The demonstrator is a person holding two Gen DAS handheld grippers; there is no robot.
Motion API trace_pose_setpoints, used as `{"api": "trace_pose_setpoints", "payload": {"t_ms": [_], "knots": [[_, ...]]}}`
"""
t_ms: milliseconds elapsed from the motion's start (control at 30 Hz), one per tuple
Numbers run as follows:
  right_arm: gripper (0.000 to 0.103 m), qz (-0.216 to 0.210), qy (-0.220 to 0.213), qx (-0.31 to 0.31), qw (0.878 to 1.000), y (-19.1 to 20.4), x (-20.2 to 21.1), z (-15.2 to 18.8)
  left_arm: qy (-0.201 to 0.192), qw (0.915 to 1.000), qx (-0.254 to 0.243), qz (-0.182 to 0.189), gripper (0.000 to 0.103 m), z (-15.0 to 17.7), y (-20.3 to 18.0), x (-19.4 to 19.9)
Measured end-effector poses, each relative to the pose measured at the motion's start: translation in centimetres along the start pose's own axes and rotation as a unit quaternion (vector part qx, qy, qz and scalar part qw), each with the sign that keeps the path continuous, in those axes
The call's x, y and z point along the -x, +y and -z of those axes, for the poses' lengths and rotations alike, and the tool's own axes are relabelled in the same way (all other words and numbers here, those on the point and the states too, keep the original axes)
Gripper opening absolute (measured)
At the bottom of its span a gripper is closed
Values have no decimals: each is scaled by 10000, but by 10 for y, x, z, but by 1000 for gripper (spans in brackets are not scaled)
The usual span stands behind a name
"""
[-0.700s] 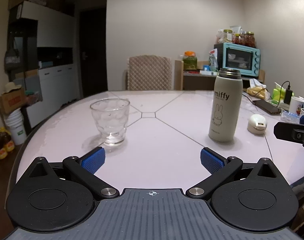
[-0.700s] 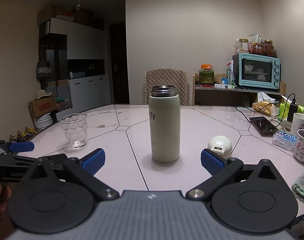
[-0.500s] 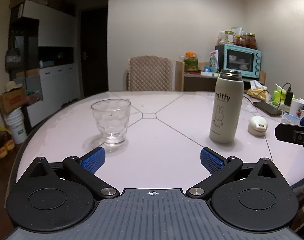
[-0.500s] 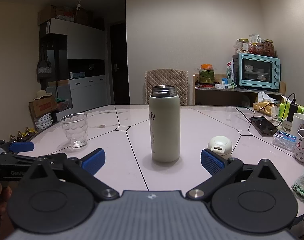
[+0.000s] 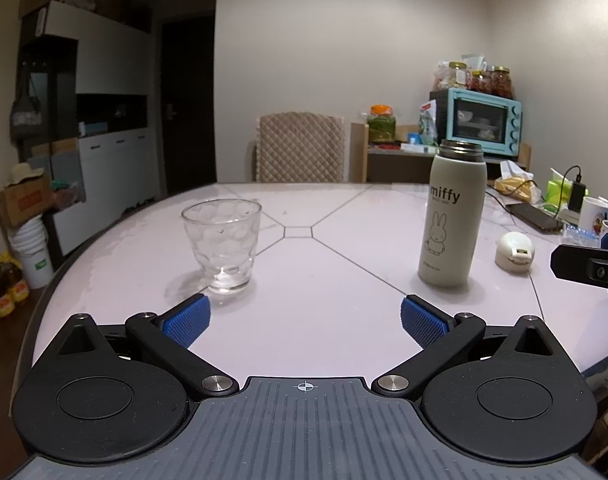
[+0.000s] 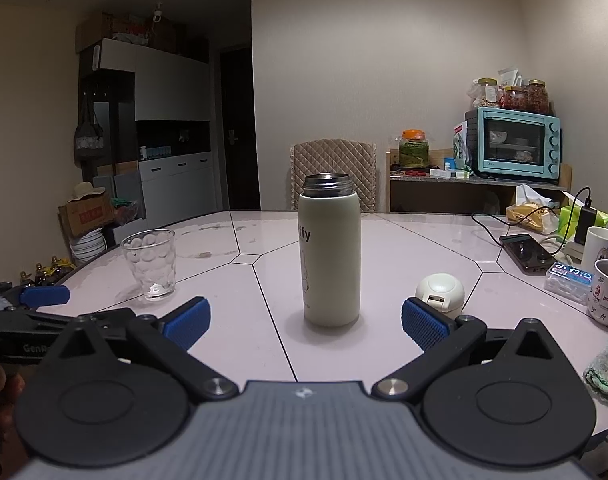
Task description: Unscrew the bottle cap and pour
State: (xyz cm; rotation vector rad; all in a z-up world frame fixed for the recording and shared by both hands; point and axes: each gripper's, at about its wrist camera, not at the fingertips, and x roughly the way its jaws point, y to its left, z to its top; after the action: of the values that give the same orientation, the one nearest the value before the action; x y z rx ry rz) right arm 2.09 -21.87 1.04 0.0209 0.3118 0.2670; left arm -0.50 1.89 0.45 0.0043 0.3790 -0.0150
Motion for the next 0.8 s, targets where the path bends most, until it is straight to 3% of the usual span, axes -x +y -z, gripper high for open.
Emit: {"api": "trace_pose_setpoints", "payload": {"t_ms": [800], "knots": [[103, -14, -35, -8, 10000, -1, -13, -6, 43, 10000, -46, -14, 103, -6, 6, -3]]}}
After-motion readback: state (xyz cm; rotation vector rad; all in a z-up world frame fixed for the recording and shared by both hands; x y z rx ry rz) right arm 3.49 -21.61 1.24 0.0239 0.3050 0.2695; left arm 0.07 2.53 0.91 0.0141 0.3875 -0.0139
